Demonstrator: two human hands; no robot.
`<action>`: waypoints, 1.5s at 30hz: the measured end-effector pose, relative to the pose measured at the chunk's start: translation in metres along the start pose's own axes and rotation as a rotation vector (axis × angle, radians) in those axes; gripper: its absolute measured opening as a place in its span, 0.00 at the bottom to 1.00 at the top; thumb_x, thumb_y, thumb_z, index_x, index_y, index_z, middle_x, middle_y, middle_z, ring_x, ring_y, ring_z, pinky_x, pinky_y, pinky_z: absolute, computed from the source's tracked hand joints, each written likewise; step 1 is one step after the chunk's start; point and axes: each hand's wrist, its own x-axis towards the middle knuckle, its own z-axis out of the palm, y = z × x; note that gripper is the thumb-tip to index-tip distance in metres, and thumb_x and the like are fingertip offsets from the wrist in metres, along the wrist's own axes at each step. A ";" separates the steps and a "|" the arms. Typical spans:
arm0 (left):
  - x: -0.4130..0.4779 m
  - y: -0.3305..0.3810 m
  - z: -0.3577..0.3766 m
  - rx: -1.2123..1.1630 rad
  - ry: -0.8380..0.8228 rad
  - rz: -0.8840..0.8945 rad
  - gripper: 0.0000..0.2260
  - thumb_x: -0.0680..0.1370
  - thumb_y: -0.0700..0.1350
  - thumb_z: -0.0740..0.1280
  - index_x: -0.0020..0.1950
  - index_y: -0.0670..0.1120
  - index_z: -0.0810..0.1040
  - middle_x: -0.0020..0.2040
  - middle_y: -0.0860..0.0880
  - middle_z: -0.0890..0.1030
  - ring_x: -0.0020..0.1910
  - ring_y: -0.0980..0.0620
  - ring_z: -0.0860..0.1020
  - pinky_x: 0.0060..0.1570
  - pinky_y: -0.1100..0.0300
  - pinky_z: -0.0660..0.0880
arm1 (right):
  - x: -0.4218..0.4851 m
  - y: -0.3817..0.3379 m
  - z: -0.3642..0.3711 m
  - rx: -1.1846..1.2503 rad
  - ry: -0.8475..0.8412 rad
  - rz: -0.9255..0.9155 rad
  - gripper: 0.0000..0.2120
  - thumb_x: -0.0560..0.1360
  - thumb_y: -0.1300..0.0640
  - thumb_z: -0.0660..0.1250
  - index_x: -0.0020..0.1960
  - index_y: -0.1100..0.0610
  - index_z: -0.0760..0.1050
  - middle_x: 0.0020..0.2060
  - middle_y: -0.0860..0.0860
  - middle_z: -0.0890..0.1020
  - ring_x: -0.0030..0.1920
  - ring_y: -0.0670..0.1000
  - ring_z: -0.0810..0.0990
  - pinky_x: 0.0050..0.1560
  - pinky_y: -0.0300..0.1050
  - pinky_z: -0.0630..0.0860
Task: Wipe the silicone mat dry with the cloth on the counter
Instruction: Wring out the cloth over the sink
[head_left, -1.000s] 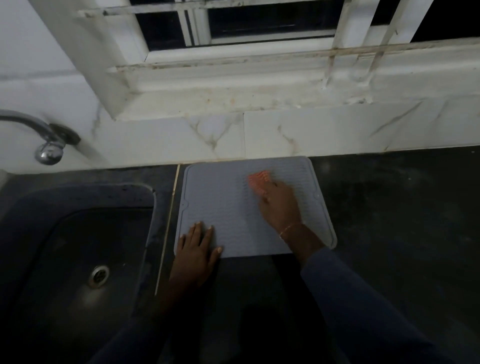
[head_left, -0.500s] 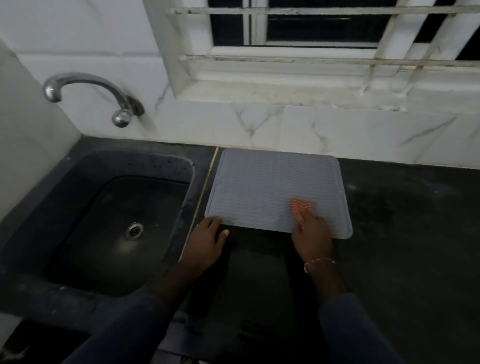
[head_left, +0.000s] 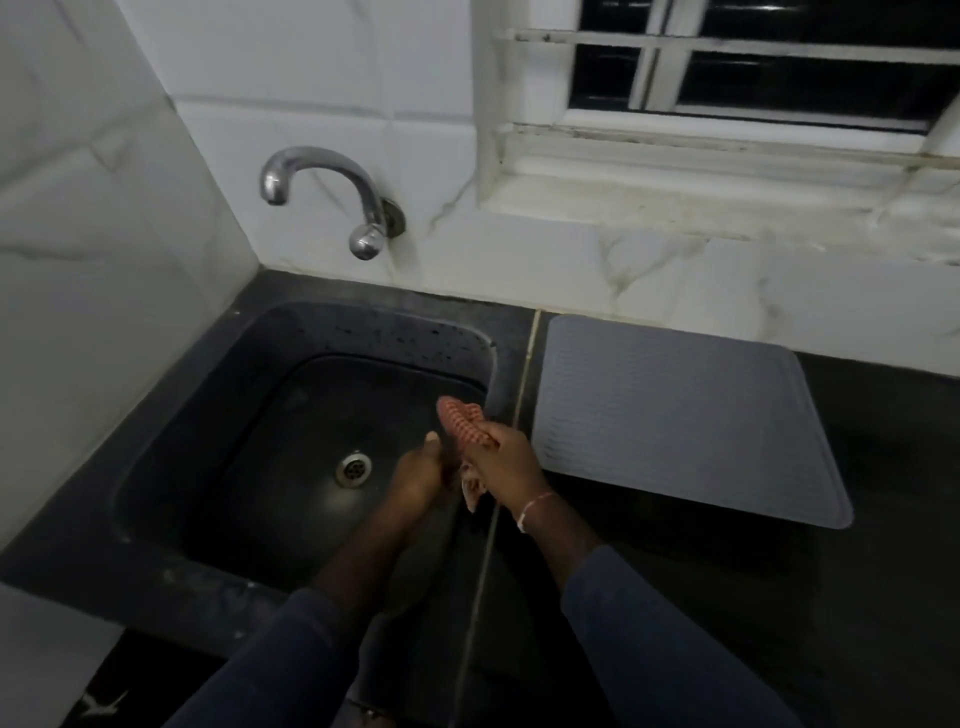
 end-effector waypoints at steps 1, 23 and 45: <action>0.003 0.006 -0.018 -0.090 -0.025 -0.033 0.25 0.82 0.58 0.53 0.52 0.41 0.81 0.50 0.37 0.83 0.48 0.41 0.81 0.52 0.49 0.75 | -0.001 -0.012 0.018 0.041 -0.048 0.004 0.12 0.77 0.61 0.65 0.60 0.56 0.79 0.40 0.50 0.82 0.41 0.50 0.82 0.40 0.39 0.78; 0.043 0.105 -0.188 -0.449 -0.317 0.226 0.18 0.82 0.51 0.57 0.61 0.39 0.77 0.51 0.41 0.82 0.49 0.45 0.81 0.48 0.52 0.79 | 0.063 -0.118 0.167 0.325 -0.311 0.040 0.06 0.78 0.65 0.65 0.51 0.63 0.80 0.44 0.56 0.84 0.44 0.50 0.82 0.49 0.43 0.80; 0.075 0.174 -0.228 0.280 -0.197 0.532 0.22 0.82 0.51 0.58 0.50 0.30 0.76 0.46 0.35 0.81 0.42 0.42 0.79 0.47 0.52 0.76 | 0.115 -0.143 0.122 -0.067 -0.596 0.071 0.18 0.75 0.54 0.70 0.61 0.62 0.77 0.53 0.58 0.84 0.52 0.56 0.84 0.55 0.51 0.80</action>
